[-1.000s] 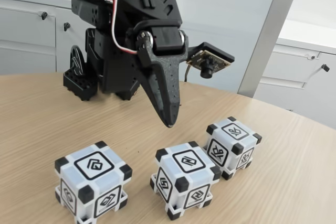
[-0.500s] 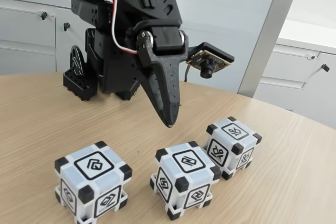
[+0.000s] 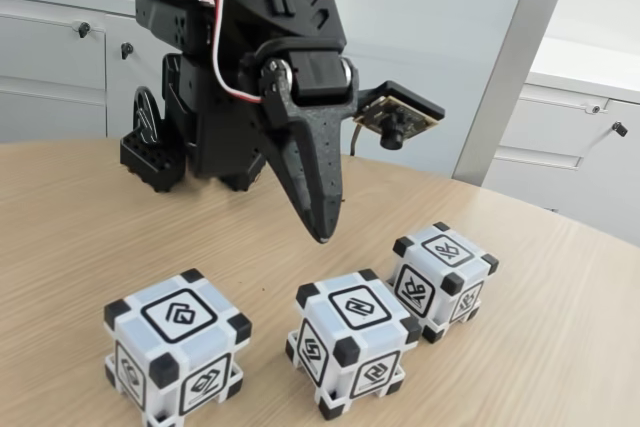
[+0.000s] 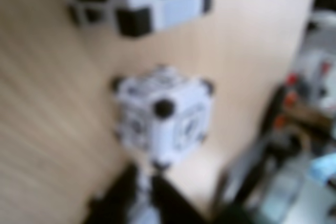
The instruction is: Stack cubes from left to right.
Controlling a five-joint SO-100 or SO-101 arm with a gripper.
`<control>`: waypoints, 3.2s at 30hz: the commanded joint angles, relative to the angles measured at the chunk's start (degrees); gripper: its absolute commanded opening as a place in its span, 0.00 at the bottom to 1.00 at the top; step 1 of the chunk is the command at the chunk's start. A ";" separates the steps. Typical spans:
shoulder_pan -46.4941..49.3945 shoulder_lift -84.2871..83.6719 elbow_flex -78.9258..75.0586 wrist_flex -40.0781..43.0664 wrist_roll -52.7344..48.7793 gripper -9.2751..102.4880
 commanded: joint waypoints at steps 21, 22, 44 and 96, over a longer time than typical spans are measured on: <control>-0.62 -1.14 -36.04 13.10 4.75 0.10; -0.62 -2.02 -38.06 13.10 5.19 0.11; -5.45 -60.03 -70.84 23.55 -24.08 0.30; -22.59 -94.75 -69.79 20.92 -1.49 0.43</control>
